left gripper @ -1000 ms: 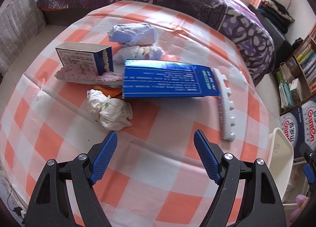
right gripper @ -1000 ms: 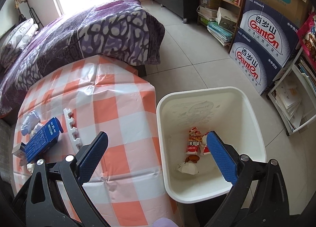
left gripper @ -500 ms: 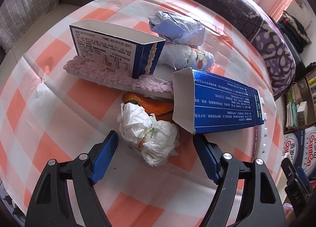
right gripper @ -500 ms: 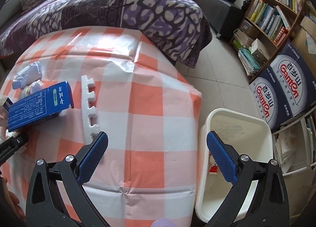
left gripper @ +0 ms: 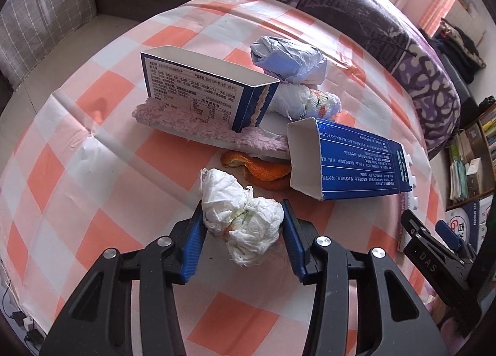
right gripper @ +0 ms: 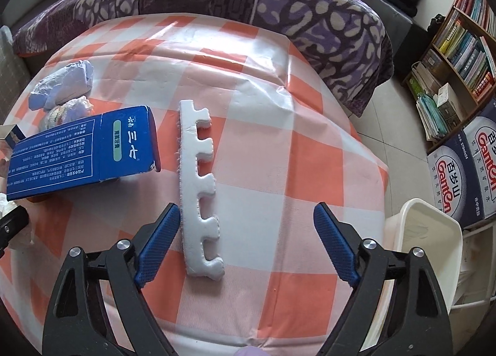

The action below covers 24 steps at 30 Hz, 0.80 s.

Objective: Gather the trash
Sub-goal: 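Grasp the crumpled white tissue with the left tool while the right tool grasps the foam toe separator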

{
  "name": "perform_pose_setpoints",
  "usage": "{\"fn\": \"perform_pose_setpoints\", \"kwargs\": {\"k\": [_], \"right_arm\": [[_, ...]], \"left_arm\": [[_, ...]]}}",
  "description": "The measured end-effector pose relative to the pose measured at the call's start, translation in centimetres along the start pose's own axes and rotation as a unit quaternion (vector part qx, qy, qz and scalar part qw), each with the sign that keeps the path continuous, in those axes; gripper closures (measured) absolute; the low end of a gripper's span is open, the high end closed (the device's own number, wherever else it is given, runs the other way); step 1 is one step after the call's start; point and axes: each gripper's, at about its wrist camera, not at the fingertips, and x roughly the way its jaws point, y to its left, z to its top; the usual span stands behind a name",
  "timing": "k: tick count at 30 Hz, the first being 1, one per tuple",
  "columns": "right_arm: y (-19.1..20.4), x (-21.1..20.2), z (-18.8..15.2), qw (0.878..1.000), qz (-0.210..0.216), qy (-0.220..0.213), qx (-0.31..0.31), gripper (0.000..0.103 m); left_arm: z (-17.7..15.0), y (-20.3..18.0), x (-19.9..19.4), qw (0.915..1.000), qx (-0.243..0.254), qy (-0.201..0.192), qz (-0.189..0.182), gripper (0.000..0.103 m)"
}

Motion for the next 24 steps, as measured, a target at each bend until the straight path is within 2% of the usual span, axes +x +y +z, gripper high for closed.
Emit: {"fn": "perform_pose_setpoints", "kwargs": {"k": [2,4,8,14,19,24], "right_arm": [[0.3,0.1,0.1,1.0,0.002,-0.006,-0.004,0.02],[0.8,0.3,0.0,1.0,0.012,-0.006,-0.014,0.025],[0.8,0.1,0.0,0.998,0.063,-0.001,-0.003,0.08],[-0.6,-2.0,0.7,0.992,0.115,-0.027,0.04,0.081],[-1.8,-4.9,1.0,0.986,0.138,-0.065,0.067,0.081],[-2.6,-6.7,0.9,0.982,0.15,-0.082,0.079,0.081]], "left_arm": [[0.0,0.1,-0.5,1.0,-0.002,-0.005,-0.004,0.057],[0.1,0.0,-1.0,0.9999,-0.004,-0.01,-0.008,0.057],[0.1,-0.2,-1.7,0.9997,-0.004,-0.018,-0.017,0.057],[0.1,-0.7,-3.4,0.9988,0.001,-0.044,-0.022,0.057],[0.5,-1.1,-5.3,0.9966,0.004,-0.079,-0.022,0.057],[0.6,-1.5,-6.8,0.9943,0.003,-0.102,-0.032,0.057]]}}
